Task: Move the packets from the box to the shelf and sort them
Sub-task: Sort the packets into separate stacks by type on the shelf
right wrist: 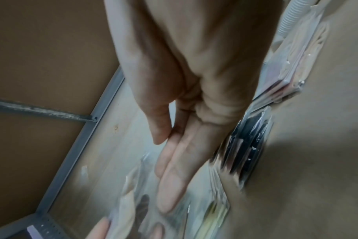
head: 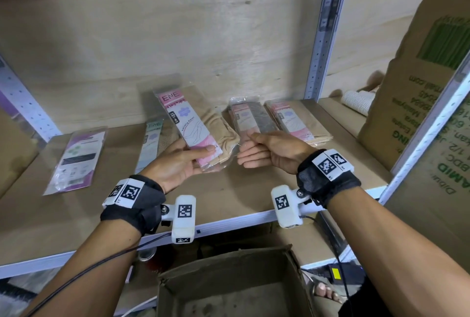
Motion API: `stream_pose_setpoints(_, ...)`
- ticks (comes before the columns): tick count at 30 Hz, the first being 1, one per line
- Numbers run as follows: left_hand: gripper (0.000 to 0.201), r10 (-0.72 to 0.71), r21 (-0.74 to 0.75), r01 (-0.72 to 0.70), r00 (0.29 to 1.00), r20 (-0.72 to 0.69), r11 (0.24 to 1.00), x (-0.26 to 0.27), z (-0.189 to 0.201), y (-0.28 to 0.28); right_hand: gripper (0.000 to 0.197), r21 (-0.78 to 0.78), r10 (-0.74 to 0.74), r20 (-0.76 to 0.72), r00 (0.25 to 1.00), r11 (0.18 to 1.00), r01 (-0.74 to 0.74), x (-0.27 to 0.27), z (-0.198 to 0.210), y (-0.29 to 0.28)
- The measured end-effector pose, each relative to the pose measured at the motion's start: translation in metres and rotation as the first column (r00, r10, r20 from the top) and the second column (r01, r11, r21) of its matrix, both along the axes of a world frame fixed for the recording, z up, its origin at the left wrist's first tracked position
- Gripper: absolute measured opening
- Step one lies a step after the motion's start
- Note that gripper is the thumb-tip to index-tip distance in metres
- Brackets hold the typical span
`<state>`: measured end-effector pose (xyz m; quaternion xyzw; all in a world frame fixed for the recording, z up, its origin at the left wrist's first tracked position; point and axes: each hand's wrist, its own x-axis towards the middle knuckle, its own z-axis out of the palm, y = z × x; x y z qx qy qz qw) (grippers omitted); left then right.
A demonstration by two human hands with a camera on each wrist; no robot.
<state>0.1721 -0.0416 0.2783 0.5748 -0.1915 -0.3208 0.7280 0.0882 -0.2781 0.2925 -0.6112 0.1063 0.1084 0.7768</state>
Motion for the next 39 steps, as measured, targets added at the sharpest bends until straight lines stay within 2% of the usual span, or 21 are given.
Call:
stream_pose_setpoints(3,0.054,-0.085,0.046,0.086,0.996,-0.022,0.995,-0.003,0.0,-0.002,0.031,0.049,-0.065,0.028,0.997,0.997,0.064,0.0,0.002,0.002)
stream_pose_setpoints(8,0.057,-0.137,0.07,0.14,0.989,-0.049,0.988,-0.005,0.001,-0.004,0.042,0.025,-0.107,0.103,0.989,0.994,0.105,0.004,-0.001,0.003)
stream_pose_setpoints(11,0.058,-0.082,0.084,0.084,0.996,-0.022,0.993,-0.005,0.001,-0.004,0.036,0.014,-0.136,0.126,0.983,0.991,0.135,0.007,-0.001,0.005)
stream_pose_setpoints(14,0.057,-0.064,0.161,0.054,0.997,0.052,0.985,-0.006,0.0,-0.004,0.048,-0.049,-0.085,0.149,0.985,0.994,0.093,0.006,-0.001,0.008)
stream_pose_setpoints(17,0.054,-0.044,0.235,0.011,0.99,0.137,0.972,-0.008,-0.001,-0.007,0.033,-0.127,-0.059,0.191,0.98,0.988,0.084,0.004,-0.001,0.008)
stream_pose_setpoints(20,0.045,-0.033,0.271,-0.022,0.98,0.197,0.962,-0.009,0.001,-0.011,0.027,-0.149,-0.088,0.214,0.973,0.981,0.121,0.004,0.001,0.005)
stream_pose_setpoints(25,0.041,0.131,0.318,-0.224,0.948,0.289,0.921,-0.008,0.012,-0.045,0.034,-0.168,-0.206,0.227,0.952,0.955,0.247,0.004,0.0,-0.011)
stream_pose_setpoints(27,0.036,0.196,0.308,-0.304,0.922,0.335,0.902,-0.009,0.02,-0.069,0.035,-0.156,-0.3,0.256,0.919,0.925,0.346,0.006,-0.001,-0.024)
stream_pose_setpoints(30,0.042,0.218,0.338,-0.379,0.877,0.428,0.861,-0.011,0.034,-0.11,0.026,-0.152,-0.411,0.304,0.859,0.869,0.47,0.006,0.001,-0.051)
stream_pose_setpoints(32,0.044,0.165,0.346,-0.345,0.874,0.457,0.873,-0.01,0.044,-0.139,0.017,-0.188,-0.469,0.33,0.819,0.818,0.544,0.007,0.0,-0.075)
stream_pose_setpoints(34,0.039,0.064,0.392,-0.245,0.905,0.421,0.887,-0.008,0.05,-0.166,0.015,-0.251,-0.522,0.334,0.785,0.753,0.608,0.007,-0.002,-0.101)
stream_pose_setpoints(37,0.035,0.004,0.44,-0.125,0.964,0.266,0.889,-0.004,0.055,-0.2,0.031,-0.276,-0.562,0.327,0.76,0.712,0.646,0.005,-0.006,-0.135)
stream_pose_setpoints(39,0.036,-0.009,0.488,-0.117,0.969,0.247,0.865,0.0,0.054,-0.218,0.034,-0.315,-0.579,0.323,0.749,0.68,0.662,0.005,-0.007,-0.152)
